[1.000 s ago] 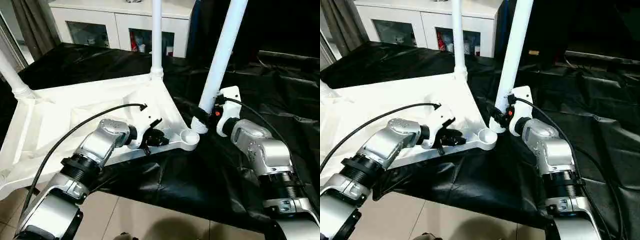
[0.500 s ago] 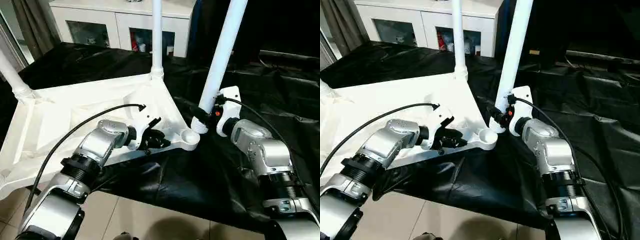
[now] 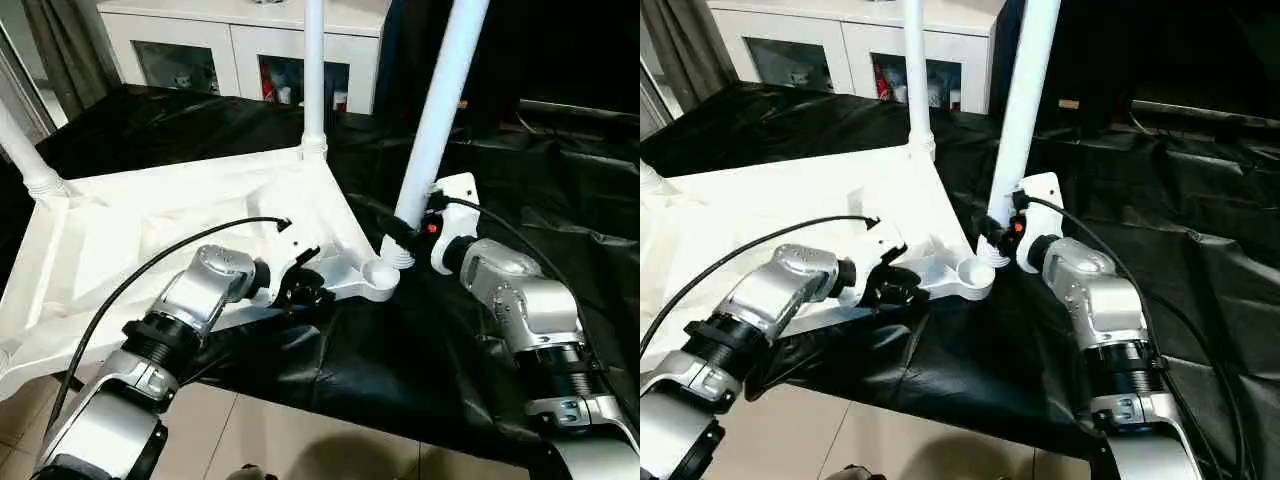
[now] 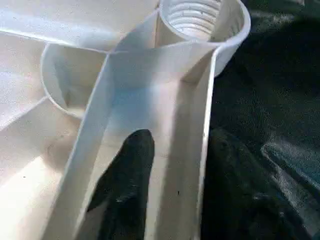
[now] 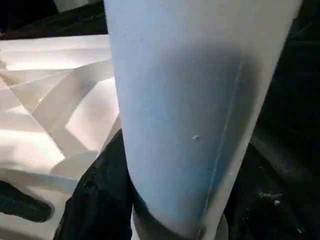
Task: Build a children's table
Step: Insert table leg to table base
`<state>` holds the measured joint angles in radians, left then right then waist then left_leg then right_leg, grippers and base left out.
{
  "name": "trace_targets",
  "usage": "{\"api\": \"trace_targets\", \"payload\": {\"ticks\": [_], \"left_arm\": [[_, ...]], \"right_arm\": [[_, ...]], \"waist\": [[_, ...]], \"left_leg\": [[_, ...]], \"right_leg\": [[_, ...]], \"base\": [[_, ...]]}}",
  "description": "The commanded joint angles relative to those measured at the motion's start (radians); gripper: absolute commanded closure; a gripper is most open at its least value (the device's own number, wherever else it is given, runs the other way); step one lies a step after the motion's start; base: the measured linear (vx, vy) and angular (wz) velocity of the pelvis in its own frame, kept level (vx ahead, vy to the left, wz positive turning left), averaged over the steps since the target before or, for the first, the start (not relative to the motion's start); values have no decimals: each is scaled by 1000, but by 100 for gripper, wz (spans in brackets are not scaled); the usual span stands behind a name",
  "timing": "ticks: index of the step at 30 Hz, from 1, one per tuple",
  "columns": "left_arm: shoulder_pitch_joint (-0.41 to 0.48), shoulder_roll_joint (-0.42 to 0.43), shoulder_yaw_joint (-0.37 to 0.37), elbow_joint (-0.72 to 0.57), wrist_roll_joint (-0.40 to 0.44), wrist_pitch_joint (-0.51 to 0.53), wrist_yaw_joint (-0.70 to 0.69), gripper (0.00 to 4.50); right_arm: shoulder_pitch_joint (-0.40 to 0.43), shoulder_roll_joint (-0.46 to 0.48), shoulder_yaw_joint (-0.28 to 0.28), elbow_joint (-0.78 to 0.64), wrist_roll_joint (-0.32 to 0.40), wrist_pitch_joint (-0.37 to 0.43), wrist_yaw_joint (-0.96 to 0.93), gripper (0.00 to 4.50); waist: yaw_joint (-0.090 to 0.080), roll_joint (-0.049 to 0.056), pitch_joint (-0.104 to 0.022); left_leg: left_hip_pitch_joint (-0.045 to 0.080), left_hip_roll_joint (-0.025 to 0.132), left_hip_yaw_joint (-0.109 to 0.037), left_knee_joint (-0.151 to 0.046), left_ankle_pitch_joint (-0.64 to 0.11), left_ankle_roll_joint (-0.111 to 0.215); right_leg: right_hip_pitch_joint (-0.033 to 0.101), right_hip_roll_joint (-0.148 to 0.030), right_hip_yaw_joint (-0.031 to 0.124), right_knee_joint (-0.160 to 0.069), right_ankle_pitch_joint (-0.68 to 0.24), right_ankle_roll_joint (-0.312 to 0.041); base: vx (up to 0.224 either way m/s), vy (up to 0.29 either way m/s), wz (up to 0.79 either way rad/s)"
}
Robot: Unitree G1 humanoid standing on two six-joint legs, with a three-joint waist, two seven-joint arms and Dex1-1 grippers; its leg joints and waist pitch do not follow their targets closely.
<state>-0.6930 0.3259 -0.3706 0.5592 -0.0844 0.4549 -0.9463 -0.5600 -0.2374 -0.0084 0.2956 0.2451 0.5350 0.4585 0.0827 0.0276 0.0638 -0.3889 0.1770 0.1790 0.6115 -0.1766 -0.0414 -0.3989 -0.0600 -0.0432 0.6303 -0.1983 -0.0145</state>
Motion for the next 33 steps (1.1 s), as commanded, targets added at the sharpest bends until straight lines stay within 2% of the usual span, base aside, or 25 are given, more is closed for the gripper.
{"api": "trace_targets", "payload": {"ticks": [1, 7, 9, 10, 11, 13, 15, 17, 23, 28, 33], "left_arm": [[4, 9, -7, 8, 14, -12, -5, 310], [5, 19, -5, 12, 17, -30, -24, 371], [11, 22, -6, 10, 21, -39, -34, 379], [16, 24, -8, 8, 22, -42, -43, 379], [16, 24, -8, 8, 22, -42, -43, 408], [22, 25, -8, 3, 24, -48, -53, 415], [27, 24, -3, 0, 21, -61, -56, 422], [32, 19, 9, -4, 10, -95, -62, 444], [41, 17, 25, -19, -7, -119, -86, 450], [50, 22, 28, -21, -2, -133, -93, 450], [54, 22, 37, -25, -5, -139, -94, 450]], "right_arm": [[-20, -3, 10, -10, 5, -9, 20, 259], [2, -49, 52, -73, 49, 58, 150, 260], [9, -63, 62, -88, 50, 70, 169, 260], [12, -67, 64, -89, 46, 69, 173, 260], [12, -67, 64, -89, 46, 69, 173, 260], [14, -69, 64, -86, 41, 67, 176, 260], [14, -66, 68, -75, 35, 59, 180, 260], [10, -53, 71, -54, 31, 43, 181, 260], [-9, -30, 81, 3, 38, 36, 201, 260], [-37, -21, 108, 74, 3, 10, 217, 260], [-59, -7, 109, 142, -11, -29, 216, 260]], "waist": [[-5, 0, -79], [-4, 0, -77], [-3, 0, -77], [-3, 0, -78], [-4, 0, -77], [-5, -3, -77], [-6, -2, -76], [-9, -2, -76], [-13, -2, -78], [-20, -2, -75], [-23, -2, -75]], "left_leg": [[23, 44, -17, -71, -157, -13], [23, 45, -18, -72, -166, -5], [22, 47, -19, -71, -157, 0], [22, 46, -18, -71, -156, -1], [23, 46, -18, -72, -161, -4], [22, 46, -18, -71, -161, -6], [23, 46, -18, -72, -166, -6], [21, 46, -18, -72, -165, -7], [22, 46, -17, -72, -158, 2], [21, 46, -17, -73, -165, -1], [22, 46, -17, -73, -172, -2]], "right_leg": [[54, -78, 45, -75, -82, -223], [55, -78, 46, -76, -96, -222], [55, -79, 46, -75, -89, -222], [54, -80, 46, -75, -89, -223], [52, -79, 45, -76, -99, -224], [53, -80, 46, -76, -108, -225], [51, -79, 46, -78, -122, -223], [53, -80, 46, -77, -119, -223], [51, -81, 45, -76, -98, -235], [52, -81, 45, -77, -121, -236], [51, -81, 45, -77, -123, -241]], "base": [[0, 0, 0], [0, 0, 0], [0, 0, 0], [0, 0, 0], [0, 0, 0], [0, 0, 0], [0, 0, 0], [0, 0, 0], [0, 0, 0], [0, 0, 0], [0, 0, 0]]}}
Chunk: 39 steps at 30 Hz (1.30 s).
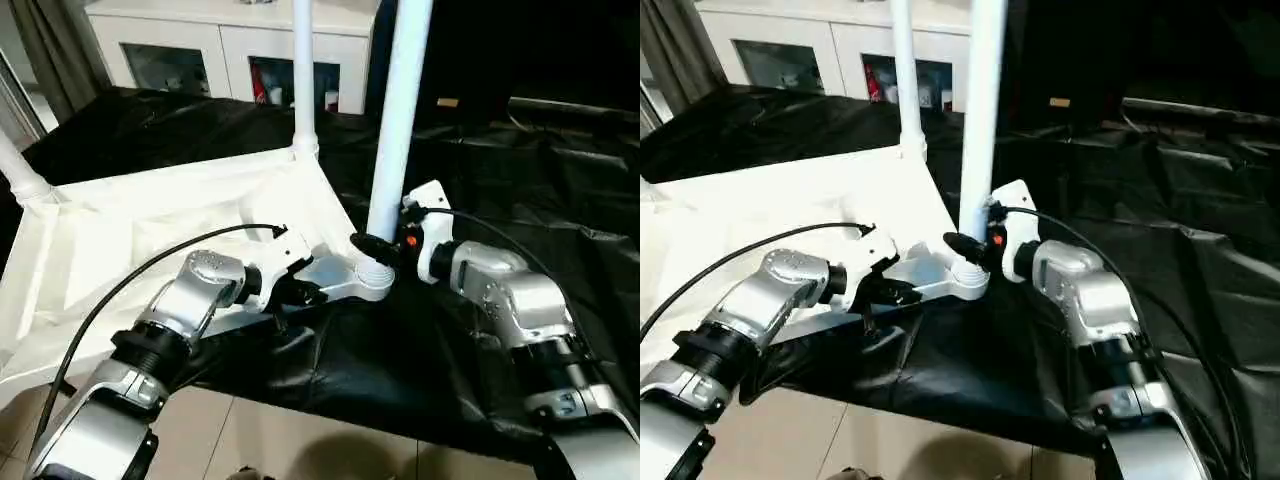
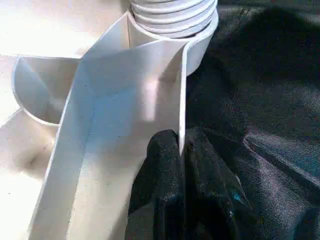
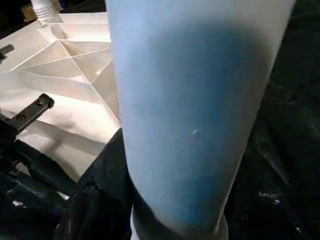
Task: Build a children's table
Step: Insert table leg to table base
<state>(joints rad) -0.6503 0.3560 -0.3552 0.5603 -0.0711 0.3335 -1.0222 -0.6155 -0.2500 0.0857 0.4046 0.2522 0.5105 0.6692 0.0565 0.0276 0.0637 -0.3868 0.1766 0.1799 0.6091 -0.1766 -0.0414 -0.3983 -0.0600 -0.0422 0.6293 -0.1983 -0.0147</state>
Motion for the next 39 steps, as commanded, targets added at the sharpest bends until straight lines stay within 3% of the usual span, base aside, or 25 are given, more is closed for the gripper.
{"api": "trace_targets", "payload": {"ticks": [1, 3, 4, 7, 9, 10, 12, 14, 15, 16, 17, 19, 20, 22, 28, 31, 32, 34, 36, 37, 38, 39], "left_arm": [[12, -8, 21, -26, -18, -18, -18, 450], [13, -9, 24, -27, -16, -19, -15, 450], [14, -13, 34, -29, -19, -20, -3, 450], [13, -21, 56, -25, -25, -25, 27, 450], [12, -23, 61, -23, -26, -28, 35, 450], [12, -25, 68, -22, -28, -28, 41, 450], [13, -29, 78, -22, -32, -30, 51, 450], [14, -31, 85, -24, -33, -31, 57, 450], [15, -35, 93, -23, -32, -35, 71, 450], [14, -37, 97, -21, -32, -38, 79, 450], [13, -39, 101, -18, -32, -42, 87, 450], [12, -41, 105, -15, -31, -46, 96, 450], [9, -43, 108, -10, -30, -49, 102, 450], [3, -48, 115, 0, -28, -55, 119, 450], [-2, -50, 117, 3, -26, -53, 119, 450], [1, -39, 100, -7, -16, -56, 97, 450], [3, -33, 88, -11, -8, -59, 84, 450], [5, -28, 81, -15, -5, -58, 75, 450], [9, -21, 68, -27, 0, -59, 57, 450], [10, -19, 65, -30, 1, -59, 53, 450], [12, -17, 62, -34, 1, -57, 46, 450], [16, -12, 56, -45, 0, -54, 32, 450]], "right_arm": [[-3, 6, 14, 34, -17, -5, 5, 260], [-5, 15, 1, 51, -5, -12, 7, 260], [3, 34, -59, 68, 54, 3, 13, 260], [31, 36, -118, 92, 97, -3, 9, 260], [37, 35, -127, 101, 99, -10, 6, 260], [45, 36, -138, 107, 103, -16, 6, 260], [64, 37, -151, 113, 106, -28, 2, 260], [89, 40, -159, 116, 105, -45, 2, 260], [117, 45, -166, 118, 102, -66, -2, 260], [132, 48, -162, 115, 97, -80, -1, 260], [146, 51, -156, 112, 91, -94, -3, 260], [156, 52, -150, 109, 86, -106, -6, 260], [169, 54, -141, 105, 76, -121, -10, 260], [204, 56, -113, 93, 41, -170, -24, 260], [251, 56, -58, 59, -31, -245, -63, 261], [226, 40, -14, 56, -69, -251, -58, 261], [204, 33, 2, 65, -81, -247, -45, 261], [187, 27, 16, 75, -90, -245, -31, 261], [158, 15, 41, 98, -102, -238, 3, 261], [151, 11, 48, 105, -106, -236, 13, 261], [144, 7, 57, 112, -110, -232, 28, 261], [130, -3, 78, 125, -115, -222, 68, 261]], "waist": [[2, -2, -75], [1, -3, -74], [0, 0, -74], [1, -1, -76], [3, -3, -77], [7, 16, -77], [4, 5, -77], [7, 7, -79], [11, 30, -78], [7, 18, -79], [7, 15, -81], [7, 18, -80], [8, 32, -79], [6, 25, -77], [7, 29, -78], [2, 30, -76], [2, 23, -76], [-1, 25, -76], [-3, 7, -76], [-2, 16, -77], [-6, 17, -75], [-7, 6, -75]], "left_leg": [[19, 46, -18, -70, -175, -2], [19, 46, -19, -71, -179, -2], [20, 46, -19, -71, -184, -1], [19, 48, -19, -71, -178, 4], [19, 48, -18, -70, -166, 9], [20, 47, -21, -70, -164, 9], [20, 46, -18, -70, -178, 10], [18, 45, -17, -68, -169, 16], [18, 46, -21, -68, -169, 14], [19, 48, -19, -70, -173, 19], [16, 45, -19, -69, -163, 25], [16, 44, -19, -69, -164, 34], [17, 43, -21, -69, -174, 31], [16, 45, -20, -72, -195, 22], [18, 45, -22, -75, -210, 18], [18, 45, -23, -78, -233, 14], [18, 44, -23, -78, -231, 15], [17, 44, -22, -77, -229, 18], [13, 43, -21, -76, -215, 26], [14, 44, -21, -75, -202, 30], [14, 44, -20, -75, -202, 33], [14, 44, -19, -75, -202, 36]], "right_leg": [[52, -81, 44, -76, -127, -242], [52, -82, 45, -78, -137, -238], [52, -82, 45, -78, -142, -239], [53, -82, 45, -77, -129, -246], [53, -81, 44, -76, -111, -247], [52, -82, 43, -73, -107, -251], [53, -79, 43, -77, -106, -253], [54, -83, 43, -77, -117, -249], [53, -85, 43, -76, -119, -249], [51, -81, 42, -80, -100, -248], [56, -80, 41, -76, -86, -251], [54, -81, 40, -79, -109, -245], [52, -82, 40, -81, -138, -243], [51, -80, 40, -87, -166, -227], [47, -81, 41, -91, -204, -213], [45, -80, 41, -92, -217, -211], [47, -80, 41, -91, -226, -212], [46, -80, 42, -92, -231, -210], [48, -81, 42, -91, -223, -210], [48, -83, 42, -90, -221, -211], [46, -80, 42, -91, -215, -213], [47, -79, 42, -93, -215, -214]], "base": [[0, 0, 0], [0, 0, 0], [0, 0, 0], [0, 0, 0], [0, 0, 0], [0, 0, 0], [0, 0, 0], [0, 0, 0], [0, 0, 0], [0, 0, 0], [0, 0, 0], [0, 0, 0], [0, 0, 0], [0, 0, 0], [0, 0, 0], [0, 0, 0], [0, 0, 0], [0, 0, 0], [0, 0, 0], [0, 0, 0], [0, 0, 0], [0, 0, 0]]}}
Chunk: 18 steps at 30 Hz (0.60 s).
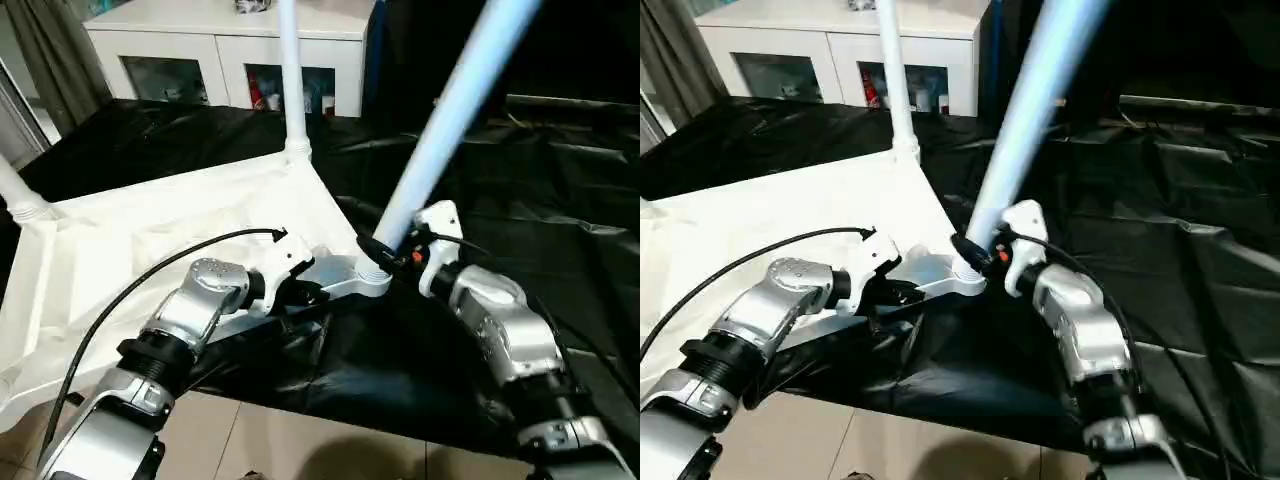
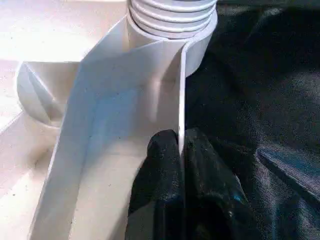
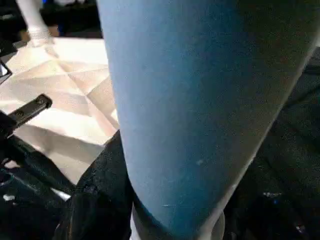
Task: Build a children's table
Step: Insert table leg to table base
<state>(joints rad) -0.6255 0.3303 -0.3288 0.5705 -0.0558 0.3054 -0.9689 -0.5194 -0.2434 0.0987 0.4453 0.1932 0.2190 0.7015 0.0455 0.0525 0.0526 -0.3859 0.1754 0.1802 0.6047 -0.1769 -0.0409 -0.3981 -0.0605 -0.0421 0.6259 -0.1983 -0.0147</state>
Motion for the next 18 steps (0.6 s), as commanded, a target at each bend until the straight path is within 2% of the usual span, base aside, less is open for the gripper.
{"api": "trace_targets", "payload": {"ticks": [1, 2, 3, 4, 5, 7, 8, 9, 10, 11, 13, 14, 18], "left_arm": [[-7, 15, 28, -58, -15, -25, -24, 450], [2, 23, 17, -79, -16, -18, -43, 450], [6, 27, 11, -89, -17, -15, -52, 450], [11, 30, 6, -101, -17, -11, -59, 450], [18, 35, 0, -116, -17, -7, -69, 450], [29, 44, -10, -138, -17, 0, -82, 450], [36, 51, -17, -154, -16, 2, -92, 450], [43, 57, -23, -167, -15, 5, -101, 450], [50, 62, -27, -181, -13, 7, -109, 450], [59, 69, -31, -195, -12, 4, -119, 450], [65, 74, -33, -204, -11, 0, -125, 450], [81, 90, -41, -227, -7, -16, -154, 450], [99, 117, -59, -256, 1, -26, -193, 450]], "right_arm": [[32, -13, 71, 86, -58, 72, 46, 261], [17, -32, 107, 102, -69, 77, 111, 261], [13, -41, 123, 109, -75, 75, 138, 261], [10, -48, 135, 114, -80, 71, 159, 261], [7, -57, 147, 121, -86, 69, 181, 261], [4, -67, 162, 131, -94, 62, 211, 261], [3, -73, 169, 138, -100, 56, 224, 261], [0, -76, 174, 148, -105, 48, 234, 261], [-2, -80, 177, 155, -107, 40, 243, 261], [-1, -83, 180, 164, -107, 27, 259, 261], [0, -85, 182, 167, -105, 18, 273, 261], [10, -91, 189, 171, -102, -7, 309, 261], [23, -100, 209, 177, -112, -68, 368, 261]], "waist": [[6, -15, -64], [3, -30, -63], [5, -23, -64], [5, -22, -63], [4, -32, -63], [4, -29, -64], [2, -36, -60], [3, -34, -60], [0, -36, -56], [-3, -43, -51], [-5, -42, -52], [-8, -48, -43], [-11, -51, -39]], "left_leg": [[14, 46, -21, -71, -201, 36], [12, 46, -17, -70, -198, 41], [13, 48, -20, -70, -193, 42], [15, 50, -19, -70, -197, 44], [13, 52, -20, -73, -201, 44], [15, 53, -20, -73, -203, 43], [15, 53, -19, -75, -205, 44], [16, 53, -20, -76, -209, 42], [17, 55, -21, -79, -224, 39], [18, 54, -19, -81, -235, 37], [20, 54, -20, -82, -250, 33], [17, 54, -21, -86, -265, 33], [19, 56, -22, -91, -270, 34]], "right_leg": [[47, -81, 42, -87, -220, -214], [48, -80, 43, -89, -221, -212], [48, -82, 42, -87, -222, -215], [44, -81, 43, -88, -220, -217], [47, -81, 42, -86, -216, -217], [45, -82, 42, -84, -216, -217], [43, -80, 42, -87, -216, -216], [42, -80, 43, -86, -214, -216], [39, -80, 43, -86, -217, -219], [36, -78, 43, -89, -224, -216], [37, -80, 44, -91, -238, -215], [34, -79, 45, -93, -256, -209], [34, -80, 46, -97, -261, -202]], "base": [[0, 0, 0], [0, 0, 0], [0, 0, 0], [0, 0, 0], [0, 0, 0], [0, 0, 0], [0, 0, 0], [0, 0, 0], [0, 0, 0], [0, 0, 0], [0, 0, 0], [0, 0, 0], [0, 0, 0]]}}
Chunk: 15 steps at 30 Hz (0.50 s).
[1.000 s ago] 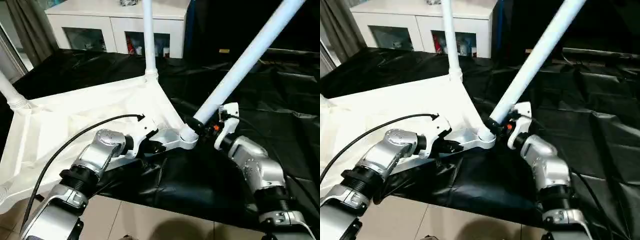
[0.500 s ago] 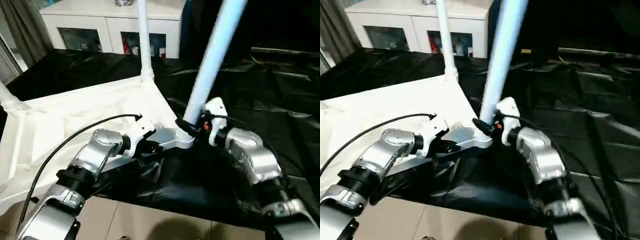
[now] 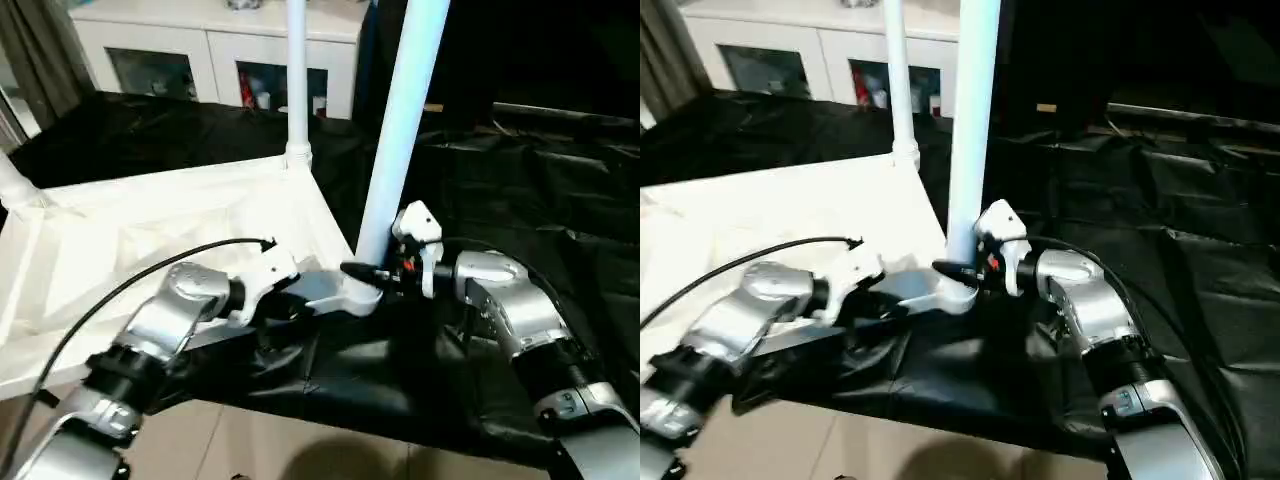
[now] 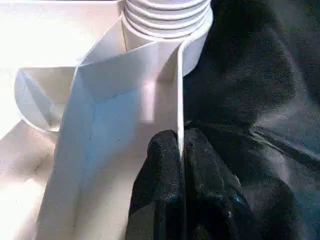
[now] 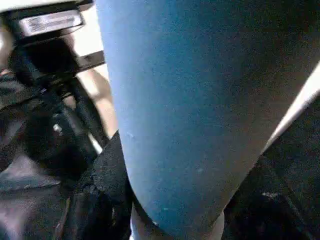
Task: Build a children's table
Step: Insert table leg to table base
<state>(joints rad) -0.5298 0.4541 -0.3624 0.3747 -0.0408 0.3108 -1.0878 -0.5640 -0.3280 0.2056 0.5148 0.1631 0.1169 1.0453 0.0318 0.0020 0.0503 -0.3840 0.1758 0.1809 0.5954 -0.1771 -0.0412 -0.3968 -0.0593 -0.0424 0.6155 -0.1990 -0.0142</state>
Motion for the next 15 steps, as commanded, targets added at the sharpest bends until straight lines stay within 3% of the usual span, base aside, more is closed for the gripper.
{"api": "trace_targets", "payload": {"ticks": [1, 6, 15], "left_arm": [[5, -5, -27, -63, -15, -30, -77, 450], [22, 20, -36, -111, -28, -12, -101, 450], [10, 2, -4, -119, -39, 44, -62, 450]], "right_arm": [[68, -15, 103, 109, -82, 32, 29, 261], [61, -5, 90, 140, -61, -6, 74, 261], [41, 28, 58, 202, -65, -37, 45, 261]], "waist": [[1, 0, -36], [-2, 0, -34], [-3, -4, -28]], "left_leg": [[17, 57, -23, -83, -262, 36], [19, 58, -21, -85, -246, 48], [22, 59, -22, -92, -290, 27]], "right_leg": [[34, -80, 46, -85, -237, -209], [35, -79, 45, -82, -175, -237], [31, -80, 47, -90, -255, -231]], "base": [[0, 0, 0], [0, 0, 0], [0, 0, 0]]}}
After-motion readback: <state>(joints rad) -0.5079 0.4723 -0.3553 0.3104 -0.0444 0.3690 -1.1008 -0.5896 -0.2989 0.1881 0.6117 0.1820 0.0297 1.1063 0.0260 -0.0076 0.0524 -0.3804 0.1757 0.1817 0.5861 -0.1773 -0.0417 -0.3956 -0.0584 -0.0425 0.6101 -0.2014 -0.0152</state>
